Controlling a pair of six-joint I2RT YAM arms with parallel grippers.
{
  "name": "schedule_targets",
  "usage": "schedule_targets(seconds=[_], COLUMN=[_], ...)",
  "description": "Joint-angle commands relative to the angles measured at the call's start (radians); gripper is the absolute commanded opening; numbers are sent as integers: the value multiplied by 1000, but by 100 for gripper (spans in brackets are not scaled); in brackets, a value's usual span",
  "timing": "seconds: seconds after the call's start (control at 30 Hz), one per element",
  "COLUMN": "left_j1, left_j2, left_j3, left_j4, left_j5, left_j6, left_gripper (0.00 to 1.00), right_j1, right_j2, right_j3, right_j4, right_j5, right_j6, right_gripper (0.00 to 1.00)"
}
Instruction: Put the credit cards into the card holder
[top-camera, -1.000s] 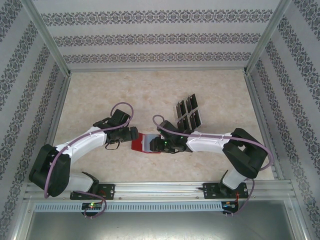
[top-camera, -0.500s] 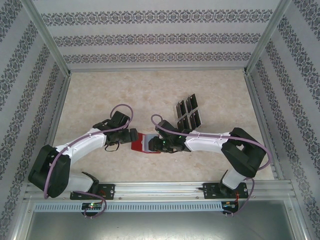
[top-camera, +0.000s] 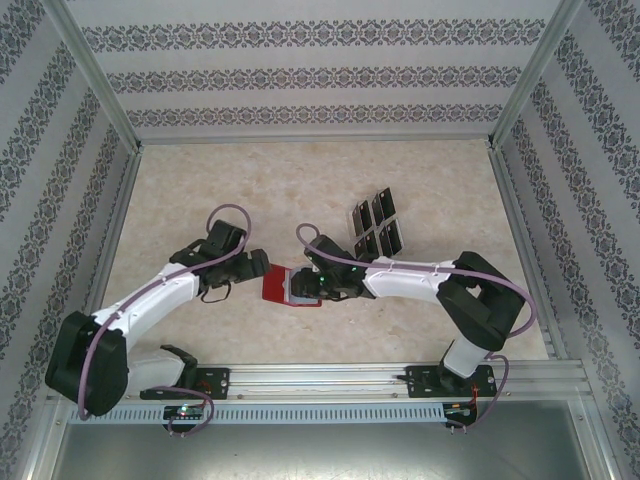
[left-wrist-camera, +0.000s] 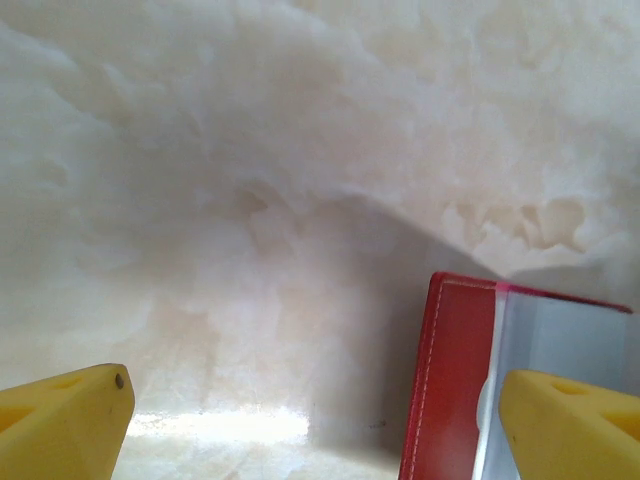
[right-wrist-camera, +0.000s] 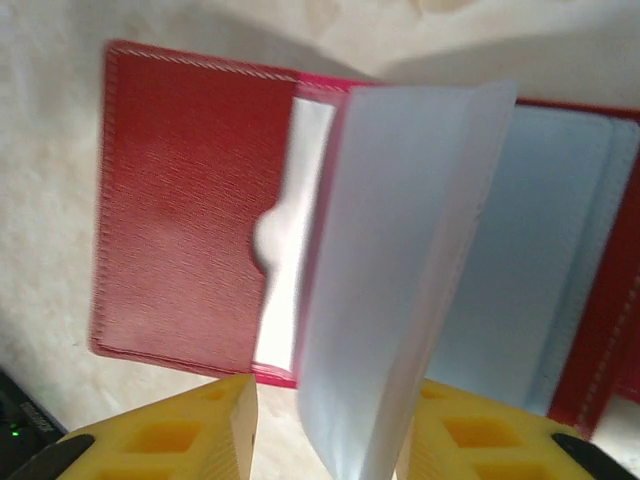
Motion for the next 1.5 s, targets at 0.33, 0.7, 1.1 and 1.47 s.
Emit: schedule_targets(seconds=[0.33, 0.7, 1.1, 1.47], left_j1=[131, 181, 161, -102], left_j2=[-109, -154, -95, 108], left_j3=[-66, -40, 17, 137], left_j4=[24, -4, -3, -108], left_j5=[92, 130, 245, -4], left_j6=[2, 4, 38, 86], left_gripper=[95, 95, 95, 95], right_j1=[62, 88, 48, -36], right_j2=[179, 279, -66, -54], right_j3=[261, 391, 177, -3], right_j4=[-94, -150, -137, -30], right_j5=[-47, -101, 0, 18], right_j6=[-39, -74, -116, -110], right_gripper=[51, 55, 60, 42])
